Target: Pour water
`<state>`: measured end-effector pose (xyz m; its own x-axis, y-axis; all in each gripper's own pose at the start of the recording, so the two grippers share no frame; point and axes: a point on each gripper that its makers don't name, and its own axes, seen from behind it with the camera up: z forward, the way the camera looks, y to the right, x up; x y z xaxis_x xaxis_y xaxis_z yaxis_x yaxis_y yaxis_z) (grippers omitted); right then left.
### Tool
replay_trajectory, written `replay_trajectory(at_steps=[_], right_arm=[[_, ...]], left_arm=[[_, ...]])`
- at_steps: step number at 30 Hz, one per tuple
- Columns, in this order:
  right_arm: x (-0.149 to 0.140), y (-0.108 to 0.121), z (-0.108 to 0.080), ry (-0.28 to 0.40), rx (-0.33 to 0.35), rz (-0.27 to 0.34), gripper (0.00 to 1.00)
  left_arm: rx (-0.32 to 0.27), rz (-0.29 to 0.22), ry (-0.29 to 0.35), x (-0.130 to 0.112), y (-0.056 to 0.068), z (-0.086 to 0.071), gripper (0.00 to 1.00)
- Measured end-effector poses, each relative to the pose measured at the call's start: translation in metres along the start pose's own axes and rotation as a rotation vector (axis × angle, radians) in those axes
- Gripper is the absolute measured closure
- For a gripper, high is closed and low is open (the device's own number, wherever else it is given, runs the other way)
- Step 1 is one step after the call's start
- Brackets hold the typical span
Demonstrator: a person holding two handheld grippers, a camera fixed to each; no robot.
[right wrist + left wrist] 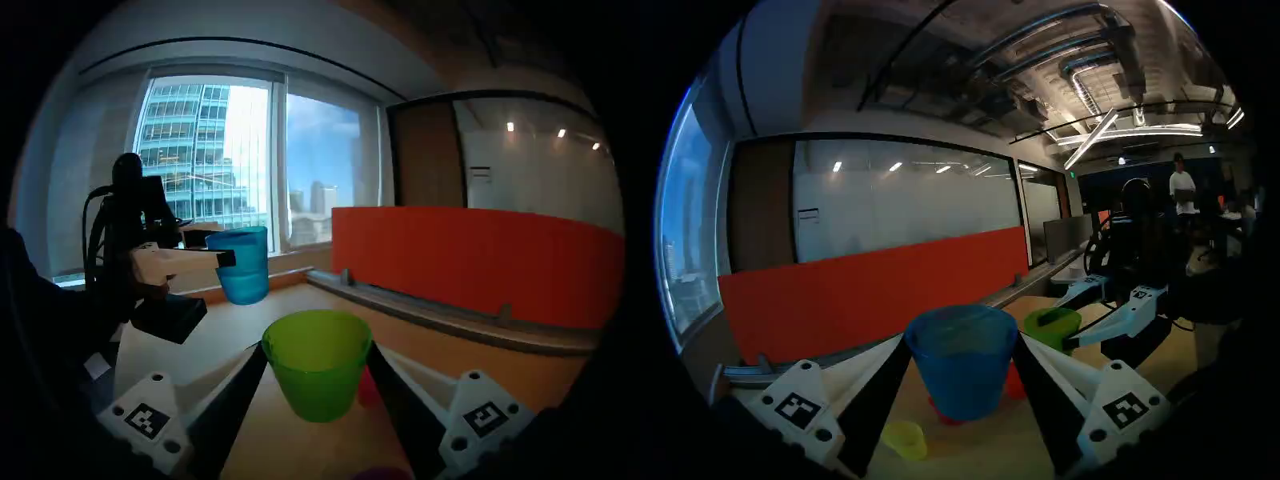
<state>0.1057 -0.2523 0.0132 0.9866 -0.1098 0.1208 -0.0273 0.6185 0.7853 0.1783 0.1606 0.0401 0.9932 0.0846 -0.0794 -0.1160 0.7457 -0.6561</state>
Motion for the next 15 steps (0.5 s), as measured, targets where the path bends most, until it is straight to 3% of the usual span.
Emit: replay_trajectory(at_steps=[15], right_arm=[[-0.011,-0.02,0.003,-0.012,0.07,-0.003,0.08]], left_arm=[[0.004,0.093,0.028,0.019,0.003,-0.004,0.14]])
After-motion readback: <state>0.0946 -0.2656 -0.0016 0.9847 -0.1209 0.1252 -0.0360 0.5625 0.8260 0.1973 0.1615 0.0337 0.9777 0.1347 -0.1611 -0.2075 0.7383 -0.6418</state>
